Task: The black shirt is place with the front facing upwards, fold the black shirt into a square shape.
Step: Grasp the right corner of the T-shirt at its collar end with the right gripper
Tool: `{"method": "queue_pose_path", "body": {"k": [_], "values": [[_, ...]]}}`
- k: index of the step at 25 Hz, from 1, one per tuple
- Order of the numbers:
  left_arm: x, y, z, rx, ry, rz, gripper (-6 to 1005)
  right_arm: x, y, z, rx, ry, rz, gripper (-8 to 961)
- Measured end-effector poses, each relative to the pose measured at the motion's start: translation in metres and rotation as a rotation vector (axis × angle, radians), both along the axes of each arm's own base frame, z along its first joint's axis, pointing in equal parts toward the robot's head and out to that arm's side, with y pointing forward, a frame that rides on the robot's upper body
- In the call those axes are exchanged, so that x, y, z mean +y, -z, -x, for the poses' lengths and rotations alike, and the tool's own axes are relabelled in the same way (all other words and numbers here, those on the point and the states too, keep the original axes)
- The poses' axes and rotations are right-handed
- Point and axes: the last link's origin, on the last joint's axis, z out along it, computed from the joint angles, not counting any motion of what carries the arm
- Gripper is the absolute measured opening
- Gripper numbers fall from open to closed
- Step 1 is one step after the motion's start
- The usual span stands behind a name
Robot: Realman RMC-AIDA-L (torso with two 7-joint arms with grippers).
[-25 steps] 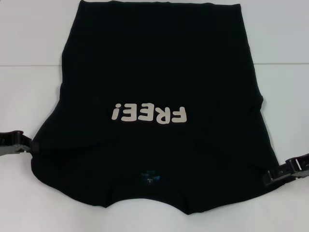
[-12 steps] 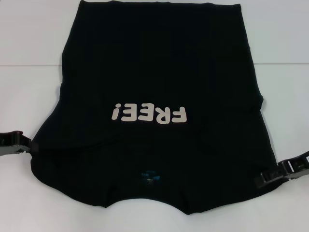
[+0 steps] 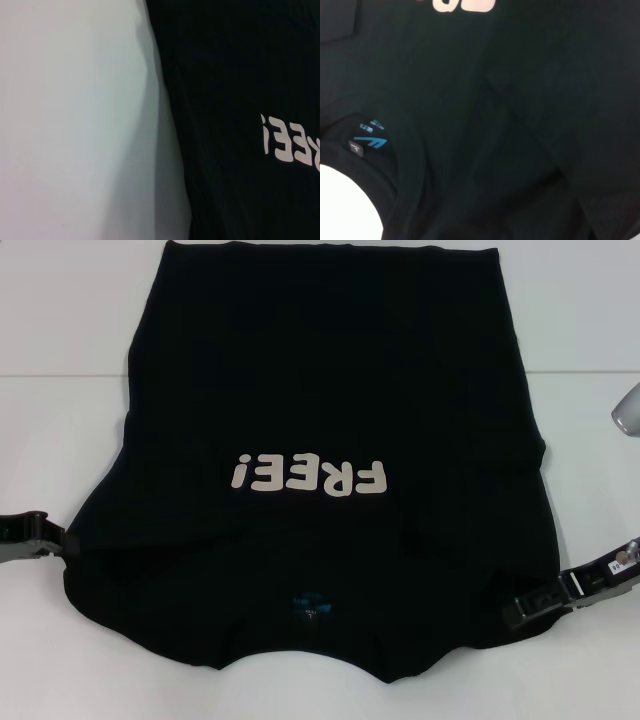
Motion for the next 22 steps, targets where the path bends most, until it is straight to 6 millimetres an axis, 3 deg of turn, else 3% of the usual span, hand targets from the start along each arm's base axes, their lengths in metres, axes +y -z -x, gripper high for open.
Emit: {"method": "queue_pose_path", "body": {"k": [20,22], "values": [[-0.0005,0.0006,-0.0012,-0.004,0.006,0.008,43,0.0047,0.0036,0.0061,-0.03,-0.037,0.007,889],[-0.0007,0.0007,-0.0014,-0.004,0.01,0.01,44,0.0057,0.0045,0.0079,-0.033,-0.038,0.009,819]]}}
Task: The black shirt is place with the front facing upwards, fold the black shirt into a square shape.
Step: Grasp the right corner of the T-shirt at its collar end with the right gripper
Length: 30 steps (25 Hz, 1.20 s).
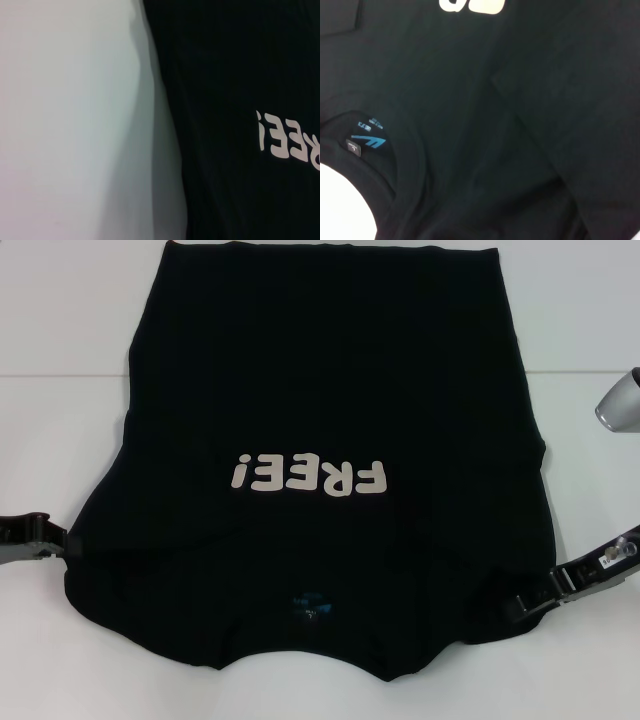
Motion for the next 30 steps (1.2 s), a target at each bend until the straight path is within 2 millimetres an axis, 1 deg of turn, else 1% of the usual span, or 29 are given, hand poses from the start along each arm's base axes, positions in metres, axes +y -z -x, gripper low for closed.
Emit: {"method": "queue_pose_path", "body": {"k": [3,8,11,22,30], "values": [[0.0,0.0,0.0,0.002,0.006,0.001,45,0.0018,0.0003,0.0016,-0.001,0.003,-0.005,714],[-0.0002,0.0,0.0002,0.003,0.009,0.001,46,0.0033,0.0007,0.0035,-0.006,0.006,-0.007,476],[-0.0001,0.0,0.0,0.005,0.015,0.001,47,0.0046,0.0007,0.0037,-0.019,0.006,-0.009,236],[0.0015,-0.0004,-0.0014,0.002,0.037,-0.008,51,0.0088,0.0,0.0068,-0.036,-0.012,-0.016,60],[0.0,0.0002,-0.0023,-0.005,0.049,-0.001,53,0.0096,-0.0048,0.0064,-0.04,-0.033,-0.008,57]]}}
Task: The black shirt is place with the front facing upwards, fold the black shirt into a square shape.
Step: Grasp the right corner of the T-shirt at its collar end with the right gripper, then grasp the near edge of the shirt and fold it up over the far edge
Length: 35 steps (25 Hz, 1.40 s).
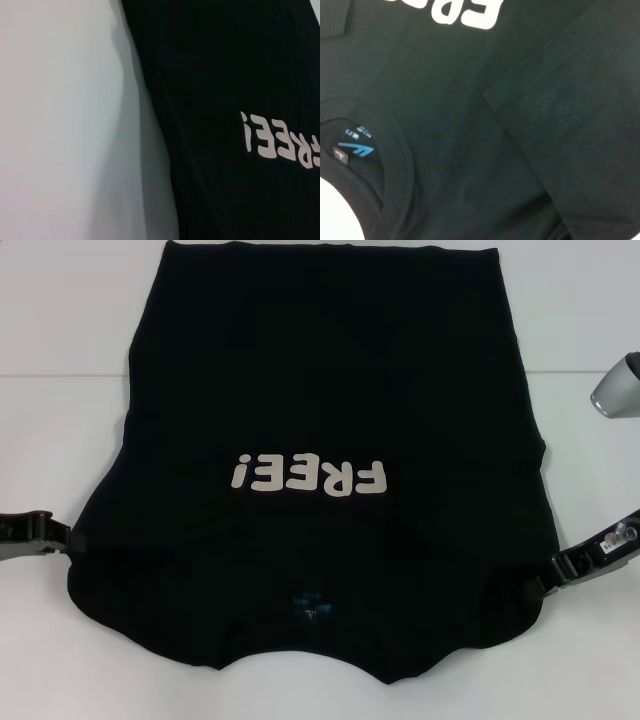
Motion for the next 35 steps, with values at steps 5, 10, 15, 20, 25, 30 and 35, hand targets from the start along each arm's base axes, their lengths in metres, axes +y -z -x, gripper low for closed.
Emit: {"method": "queue_pose_path", "body": {"k": [5,10,15,20,25,30,35], "values": [[-0.003,0.001,-0.002,-0.012,0.005,0.02,55,-0.004,-0.004,0.0,0.025,-0.003,0.025,57],[-0.01,0.001,-0.005,-0.041,0.016,0.067,56,-0.013,-0.011,-0.004,0.046,0.004,0.068,56],[-0.014,0.002,-0.004,-0.051,0.012,0.084,58,-0.02,-0.019,-0.009,0.069,0.013,0.092,56],[-0.03,0.004,-0.008,-0.103,0.021,0.167,59,-0.034,-0.025,-0.015,0.092,0.023,0.155,55],[-0.051,0.003,-0.014,-0.177,0.027,0.287,61,-0.054,-0.03,-0.022,0.116,0.025,0.25,55],[-0.071,0.008,-0.016,-0.222,0.017,0.4,62,-0.071,-0.032,-0.031,0.116,0.033,0.326,56],[-0.085,0.017,-0.017,-0.273,-0.005,0.488,64,-0.082,-0.032,-0.039,0.127,0.057,0.341,56]]}}
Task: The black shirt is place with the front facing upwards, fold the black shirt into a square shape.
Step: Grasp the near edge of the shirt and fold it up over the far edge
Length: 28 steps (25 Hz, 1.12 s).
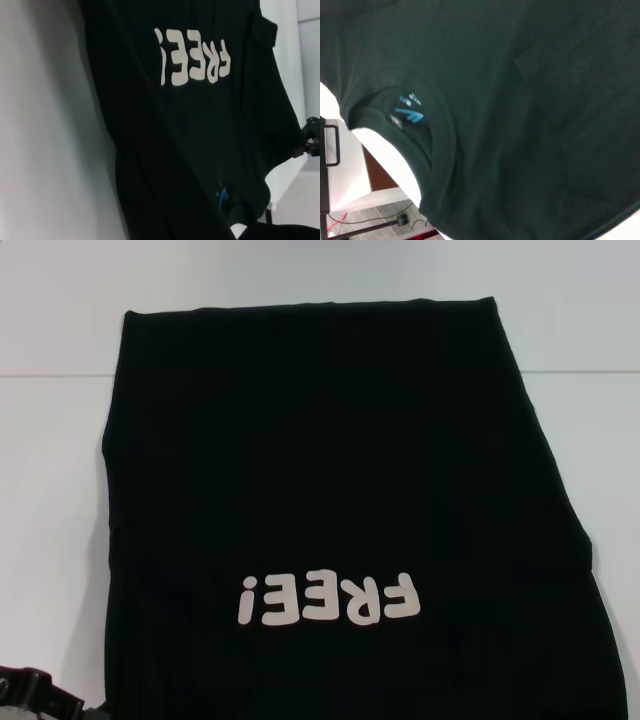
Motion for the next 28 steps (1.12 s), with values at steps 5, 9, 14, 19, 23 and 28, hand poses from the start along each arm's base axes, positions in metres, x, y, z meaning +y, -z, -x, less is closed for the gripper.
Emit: {"method": "queue_pose_path", "body": {"k": [5,9,14,19,23,28], "values": [[0.004,0.0,-0.002,-0.017,0.007,-0.028,65,0.001,0.0,0.0,0.044,0.016,-0.041,55],[0.018,-0.009,-0.007,-0.056,-0.01,-0.122,67,0.012,-0.007,0.006,0.13,0.04,-0.146,55],[0.045,-0.021,-0.008,-0.087,-0.047,-0.328,68,0.037,-0.024,0.013,0.289,0.101,-0.364,56],[0.073,-0.035,0.003,-0.103,-0.12,-0.612,70,0.061,-0.028,0.017,0.443,0.157,-0.587,57],[0.087,-0.037,0.016,-0.141,-0.189,-0.823,71,0.075,-0.023,0.013,0.54,0.204,-0.768,56],[0.095,-0.027,0.025,-0.175,-0.248,-1.03,73,0.087,-0.003,-0.001,0.561,0.259,-0.985,50]]}}
